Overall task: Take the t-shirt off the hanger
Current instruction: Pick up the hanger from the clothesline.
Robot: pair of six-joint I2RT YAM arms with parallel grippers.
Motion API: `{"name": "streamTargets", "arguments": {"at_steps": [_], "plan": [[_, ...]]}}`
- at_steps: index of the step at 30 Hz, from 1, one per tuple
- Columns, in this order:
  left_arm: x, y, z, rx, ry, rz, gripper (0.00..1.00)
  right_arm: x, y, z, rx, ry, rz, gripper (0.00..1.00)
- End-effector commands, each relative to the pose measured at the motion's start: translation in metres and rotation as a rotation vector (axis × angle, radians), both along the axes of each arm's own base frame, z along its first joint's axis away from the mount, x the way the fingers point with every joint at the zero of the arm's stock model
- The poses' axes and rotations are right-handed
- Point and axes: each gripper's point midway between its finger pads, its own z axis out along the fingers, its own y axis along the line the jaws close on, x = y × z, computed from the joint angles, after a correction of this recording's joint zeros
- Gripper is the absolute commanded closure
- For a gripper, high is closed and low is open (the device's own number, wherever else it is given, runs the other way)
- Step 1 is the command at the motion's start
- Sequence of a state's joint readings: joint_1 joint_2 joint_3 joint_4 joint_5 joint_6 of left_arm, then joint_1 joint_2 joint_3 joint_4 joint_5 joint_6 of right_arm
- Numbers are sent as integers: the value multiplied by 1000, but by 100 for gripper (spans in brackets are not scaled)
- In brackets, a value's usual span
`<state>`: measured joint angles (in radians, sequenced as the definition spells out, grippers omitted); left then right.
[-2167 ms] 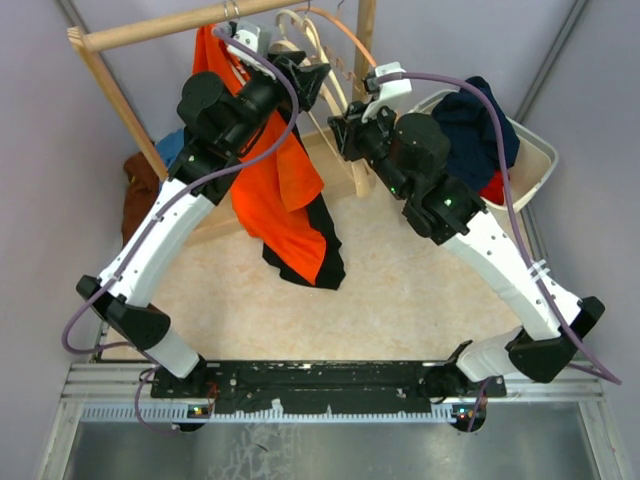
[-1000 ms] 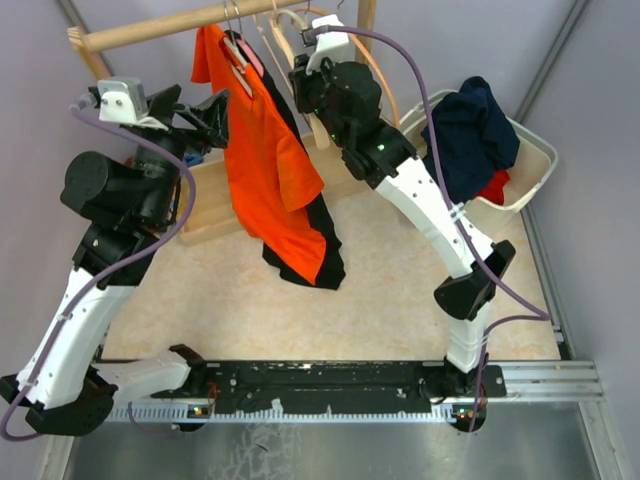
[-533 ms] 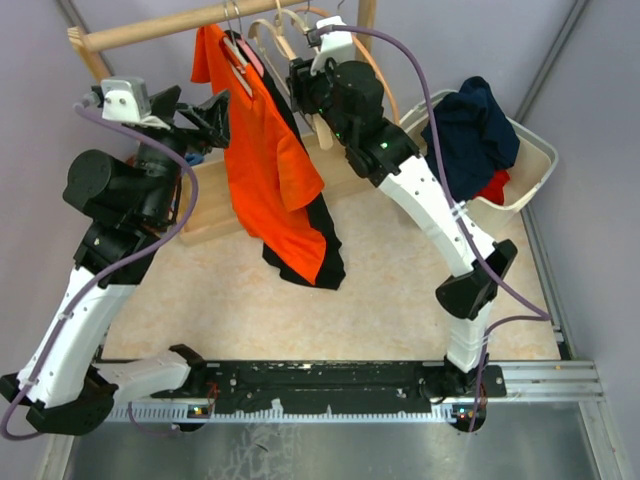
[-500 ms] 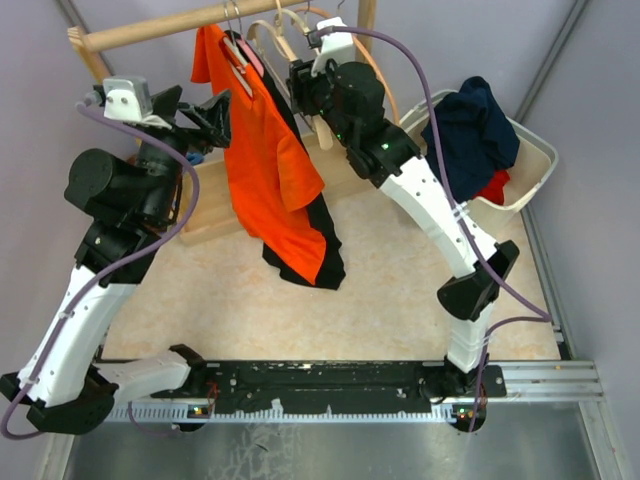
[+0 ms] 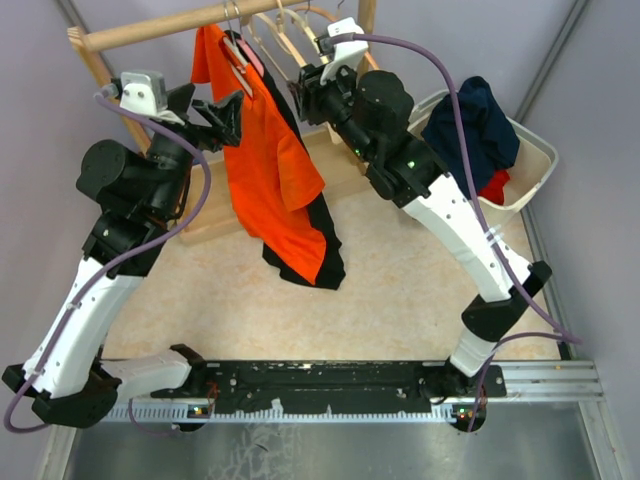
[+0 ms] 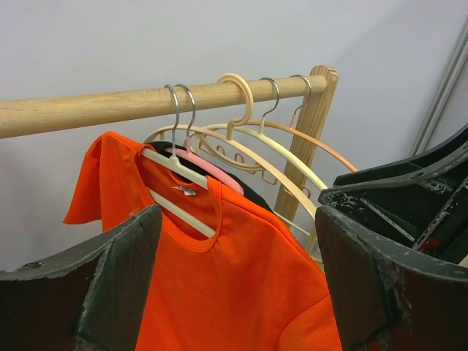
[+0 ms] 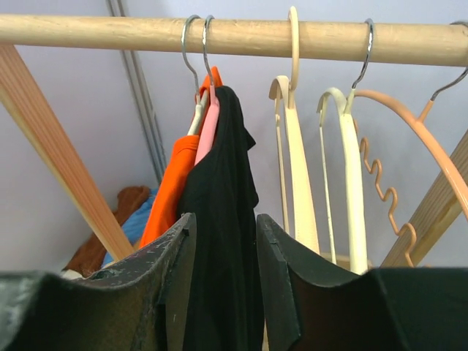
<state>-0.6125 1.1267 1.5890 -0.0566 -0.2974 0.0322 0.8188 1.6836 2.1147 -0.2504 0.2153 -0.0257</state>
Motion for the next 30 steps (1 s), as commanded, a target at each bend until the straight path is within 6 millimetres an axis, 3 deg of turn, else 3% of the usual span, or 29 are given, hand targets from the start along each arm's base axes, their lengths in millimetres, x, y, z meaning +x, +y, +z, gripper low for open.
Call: {"name": "streamTargets", "arguments": {"at_steps": [1, 8, 18, 30], "plan": [[-11, 8, 16, -16, -40, 2, 10, -16, 2, 24, 28, -60, 47, 63], [-17, 11, 18, -9, -44, -3, 10, -9, 19, 14, 5, -40, 80, 66], [-24, 19, 22, -3, -59, 14, 9, 4, 40, -8, -27, 3, 103, 62], [-28, 24, 20, -7, -63, 22, 9, 16, 52, -18, -30, 25, 98, 58]]}}
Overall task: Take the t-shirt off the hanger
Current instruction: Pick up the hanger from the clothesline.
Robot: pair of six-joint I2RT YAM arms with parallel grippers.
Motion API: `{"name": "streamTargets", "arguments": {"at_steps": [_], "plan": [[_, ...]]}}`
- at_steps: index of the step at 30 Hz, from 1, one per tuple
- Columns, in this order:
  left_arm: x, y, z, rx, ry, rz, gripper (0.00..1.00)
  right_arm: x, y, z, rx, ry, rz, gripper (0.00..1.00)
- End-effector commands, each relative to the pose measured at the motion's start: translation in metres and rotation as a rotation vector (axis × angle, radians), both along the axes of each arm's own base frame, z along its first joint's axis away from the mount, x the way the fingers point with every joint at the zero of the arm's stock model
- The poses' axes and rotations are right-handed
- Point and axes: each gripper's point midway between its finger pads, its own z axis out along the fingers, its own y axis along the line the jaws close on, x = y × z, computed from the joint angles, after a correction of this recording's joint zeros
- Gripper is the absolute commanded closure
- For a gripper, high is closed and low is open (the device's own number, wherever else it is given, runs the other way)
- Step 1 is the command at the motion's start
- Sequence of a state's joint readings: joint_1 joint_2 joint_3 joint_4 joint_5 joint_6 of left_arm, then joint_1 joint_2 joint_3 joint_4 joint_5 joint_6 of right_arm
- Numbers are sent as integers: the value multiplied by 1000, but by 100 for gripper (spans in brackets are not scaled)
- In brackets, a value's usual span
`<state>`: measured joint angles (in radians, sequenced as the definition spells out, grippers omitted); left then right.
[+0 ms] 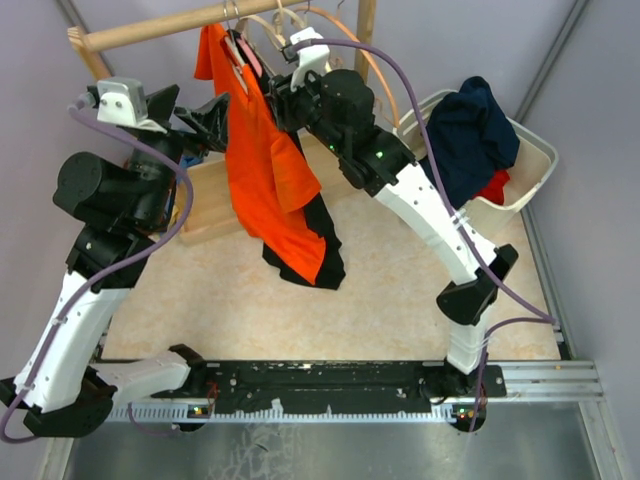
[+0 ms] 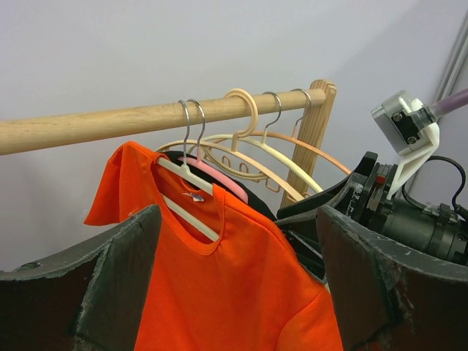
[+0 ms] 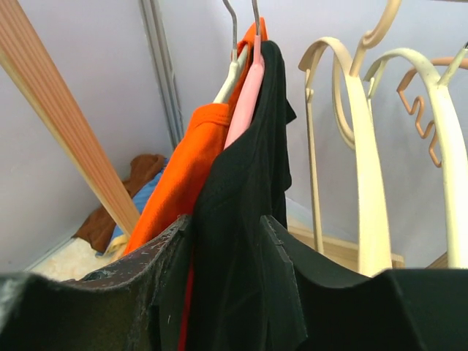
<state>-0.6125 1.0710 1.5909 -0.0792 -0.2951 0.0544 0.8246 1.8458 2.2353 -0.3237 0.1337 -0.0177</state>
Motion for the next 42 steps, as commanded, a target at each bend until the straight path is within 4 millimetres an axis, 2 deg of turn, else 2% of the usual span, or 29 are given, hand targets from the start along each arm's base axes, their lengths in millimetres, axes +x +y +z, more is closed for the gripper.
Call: {"name": "streamTargets", "arguments": {"at_steps": [1, 10, 12, 15, 20, 28, 34, 42], "plan": [[-8, 9, 8, -8, -28, 16, 9, -3, 5, 27, 58, -47, 9, 57], [-10, 12, 6, -11, -30, 21, 9, 14, 17, 20, 63, -49, -20, 59], [-11, 12, 6, -10, -32, 19, 9, 16, 17, 21, 69, -54, -27, 65], [-11, 12, 6, -11, -32, 19, 9, 18, 14, 26, 88, -67, -48, 79], [-8, 9, 5, -13, -33, 16, 9, 17, 2, 45, 150, -112, -89, 99], [0, 3, 1, -19, -32, 11, 9, 5, -21, 84, 273, -187, -128, 100], [8, -11, -4, -16, -22, -33, 9, -12, -40, 111, 331, -248, -124, 100], [19, -34, -5, -16, -11, -102, 9, -37, -59, 124, 350, -275, -94, 100]]}}
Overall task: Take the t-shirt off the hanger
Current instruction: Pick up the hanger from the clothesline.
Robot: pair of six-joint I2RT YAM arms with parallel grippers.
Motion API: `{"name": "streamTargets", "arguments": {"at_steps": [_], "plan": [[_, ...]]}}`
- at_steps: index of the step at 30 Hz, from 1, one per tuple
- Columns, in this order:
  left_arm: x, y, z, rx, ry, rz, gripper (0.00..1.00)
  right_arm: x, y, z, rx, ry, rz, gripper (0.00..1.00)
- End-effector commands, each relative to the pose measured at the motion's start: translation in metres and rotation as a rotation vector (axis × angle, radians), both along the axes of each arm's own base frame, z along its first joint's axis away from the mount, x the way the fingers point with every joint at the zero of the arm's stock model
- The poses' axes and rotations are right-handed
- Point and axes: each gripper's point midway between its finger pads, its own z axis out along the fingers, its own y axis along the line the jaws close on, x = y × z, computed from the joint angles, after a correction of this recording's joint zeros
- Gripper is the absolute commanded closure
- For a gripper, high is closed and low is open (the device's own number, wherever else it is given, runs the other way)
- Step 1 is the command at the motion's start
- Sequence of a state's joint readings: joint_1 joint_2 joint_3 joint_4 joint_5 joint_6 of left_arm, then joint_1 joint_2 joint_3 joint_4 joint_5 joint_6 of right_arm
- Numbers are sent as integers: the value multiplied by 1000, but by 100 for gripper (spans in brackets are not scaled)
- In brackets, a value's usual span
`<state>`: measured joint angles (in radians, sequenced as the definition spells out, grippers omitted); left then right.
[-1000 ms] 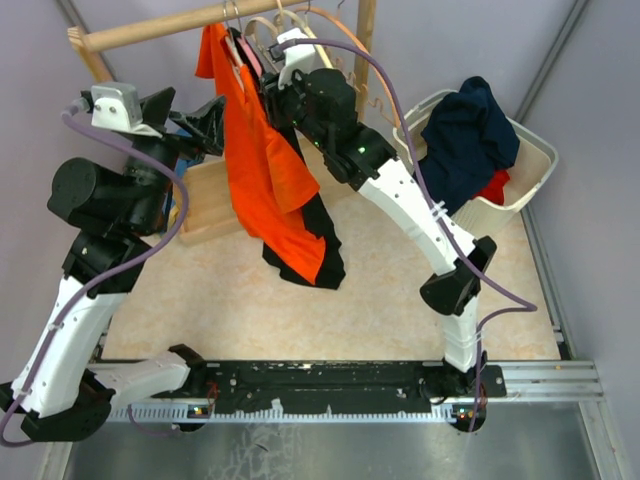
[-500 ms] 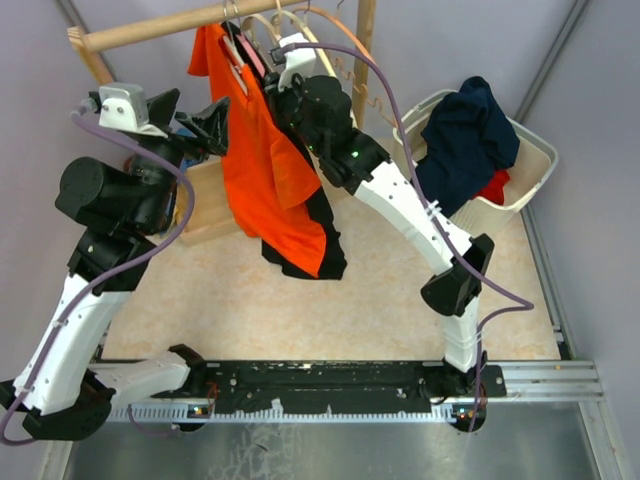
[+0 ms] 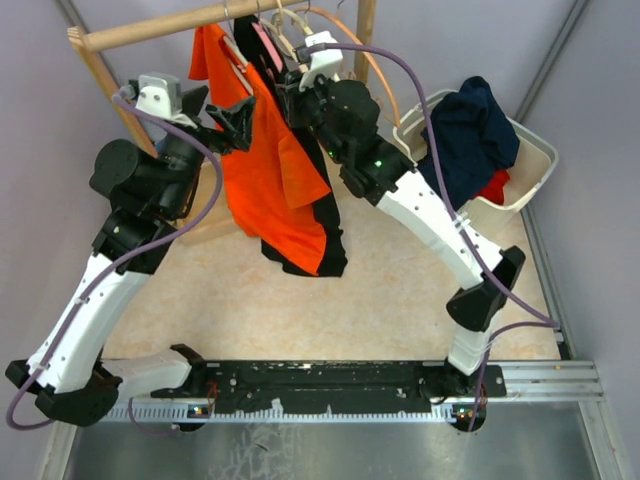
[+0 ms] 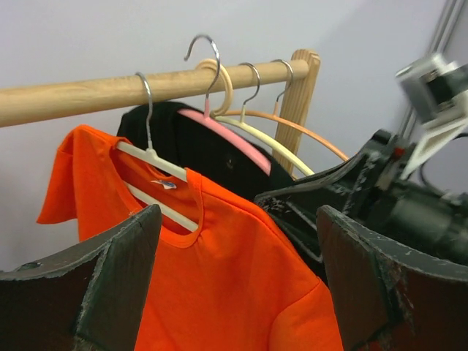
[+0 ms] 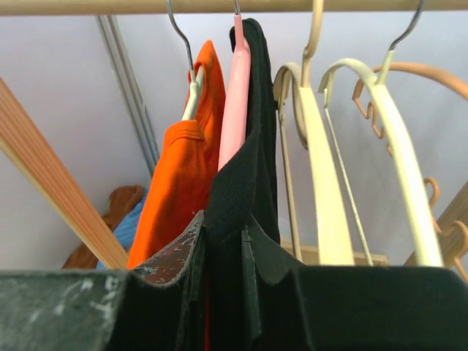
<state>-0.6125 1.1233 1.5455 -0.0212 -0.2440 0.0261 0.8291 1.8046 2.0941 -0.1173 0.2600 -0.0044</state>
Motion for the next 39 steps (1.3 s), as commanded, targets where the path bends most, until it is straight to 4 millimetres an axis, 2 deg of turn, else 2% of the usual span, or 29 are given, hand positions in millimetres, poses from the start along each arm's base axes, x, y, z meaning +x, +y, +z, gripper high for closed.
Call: {"name": "streamTargets", "arguments": {"at_steps": [1, 3, 8, 13, 15, 21, 27, 35, 37, 39], "plan": [[-1, -8, 17, -34, -40, -45, 9, -56, -51, 118, 238, -238, 21, 100], [3, -11, 18, -31, -41, -51, 9, -65, -60, 121, 242, -244, 27, 100], [15, -20, 22, -26, -49, -63, 9, -80, -74, 113, 233, -236, 38, 100], [27, -30, 27, -18, -65, -78, 8, -98, -90, 104, 225, -227, 53, 100], [33, -35, 28, -13, -68, -85, 9, -104, -96, 94, 218, -211, 54, 100], [52, -57, 29, 23, -80, -132, 9, -129, -122, 90, 236, -218, 64, 100], [73, -82, 19, 56, -73, -185, 10, -143, -133, 86, 237, -219, 83, 100], [96, -94, 10, 55, -68, -171, 10, -154, -137, 81, 243, -210, 113, 100], [99, -96, 10, 49, -72, -173, 12, -156, -137, 79, 246, -206, 120, 100], [102, -99, 11, 43, -74, -175, 19, -156, -138, 76, 245, -199, 121, 100]]}}
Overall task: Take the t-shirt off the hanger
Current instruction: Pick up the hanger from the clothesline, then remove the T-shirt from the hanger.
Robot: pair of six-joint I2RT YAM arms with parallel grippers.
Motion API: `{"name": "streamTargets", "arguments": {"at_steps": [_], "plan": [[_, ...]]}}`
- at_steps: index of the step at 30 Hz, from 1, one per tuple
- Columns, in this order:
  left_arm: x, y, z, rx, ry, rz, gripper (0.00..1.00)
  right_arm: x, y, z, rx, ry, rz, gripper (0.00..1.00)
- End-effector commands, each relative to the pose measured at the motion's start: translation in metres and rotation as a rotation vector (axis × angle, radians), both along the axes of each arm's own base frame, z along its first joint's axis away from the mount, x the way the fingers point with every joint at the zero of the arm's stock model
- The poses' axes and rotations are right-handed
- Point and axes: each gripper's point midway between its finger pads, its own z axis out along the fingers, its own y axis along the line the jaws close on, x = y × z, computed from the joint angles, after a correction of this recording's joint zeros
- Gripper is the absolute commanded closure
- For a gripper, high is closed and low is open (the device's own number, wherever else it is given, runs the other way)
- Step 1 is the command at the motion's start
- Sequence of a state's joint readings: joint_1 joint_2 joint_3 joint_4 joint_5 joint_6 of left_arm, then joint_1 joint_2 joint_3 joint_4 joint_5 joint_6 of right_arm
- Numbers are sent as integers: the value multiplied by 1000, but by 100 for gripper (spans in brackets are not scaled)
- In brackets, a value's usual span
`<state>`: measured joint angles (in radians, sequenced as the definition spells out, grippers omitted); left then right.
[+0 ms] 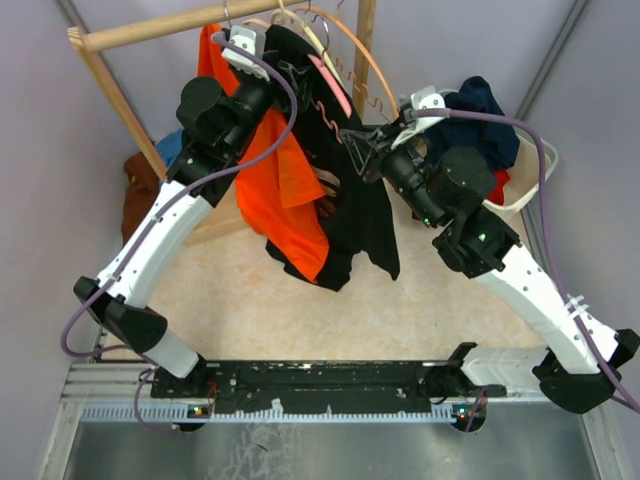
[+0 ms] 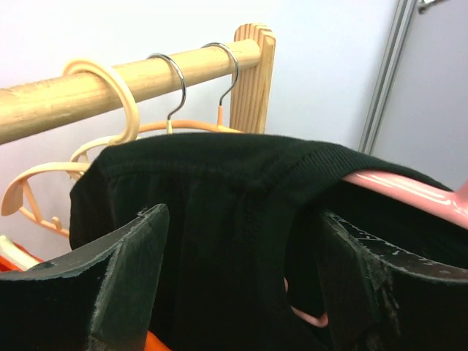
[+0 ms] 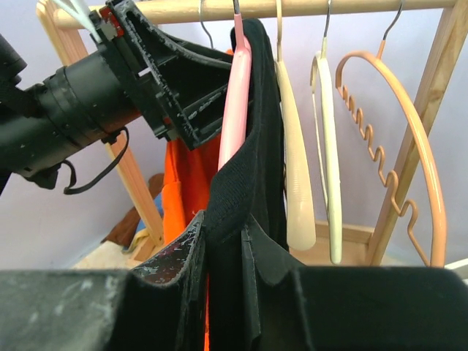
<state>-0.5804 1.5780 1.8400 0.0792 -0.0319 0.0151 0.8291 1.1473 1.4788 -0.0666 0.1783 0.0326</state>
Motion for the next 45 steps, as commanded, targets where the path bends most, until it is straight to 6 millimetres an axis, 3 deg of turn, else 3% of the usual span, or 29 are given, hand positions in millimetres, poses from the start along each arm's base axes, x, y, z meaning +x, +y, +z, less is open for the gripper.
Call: {"name": "streamTargets", "arguments": {"at_steps": [1, 3, 6, 8, 10, 17, 21, 22, 23, 26, 28, 29, 36, 45], "plan": [[-4, 2, 32, -53, -79, -10, 24, -28, -21, 58, 162, -137, 29, 100], [-5, 1, 33, -57, -80, -19, 41, -28, -22, 57, 162, -136, 29, 100], [-10, 0, 36, -58, -85, -36, 76, -28, -23, 57, 163, -134, 24, 100], [-17, -3, 38, -54, -93, -66, 94, -26, -24, 56, 163, -130, 15, 100], [-27, -8, 39, -40, -106, -124, 100, -23, -23, 54, 160, -123, 4, 100], [-88, -44, 32, 66, -108, -477, 100, -12, -14, 54, 157, -124, -8, 100], [-112, -52, 23, 103, -81, -607, 100, -8, -9, 54, 153, -125, -9, 100], [-114, -51, 22, 104, -73, -605, 100, -7, -8, 53, 151, -124, -10, 100], [-112, -47, 23, 100, -64, -581, 94, -6, -8, 53, 151, -123, -10, 100], [-109, -32, 32, 80, -76, -487, 52, -4, -7, 51, 143, -118, -17, 100], [-111, -24, 39, 63, -101, -455, 34, -3, -6, 49, 136, -114, -17, 100], [-114, -21, 44, 53, -119, -449, 30, -2, -4, 47, 130, -111, -17, 100], [-116, -17, 64, 13, -223, -427, 19, -1, -1, 42, 113, -106, -7, 100], [-94, -35, 66, 10, -255, -442, 25, -6, 1, 40, 105, -107, 20, 100]]}}
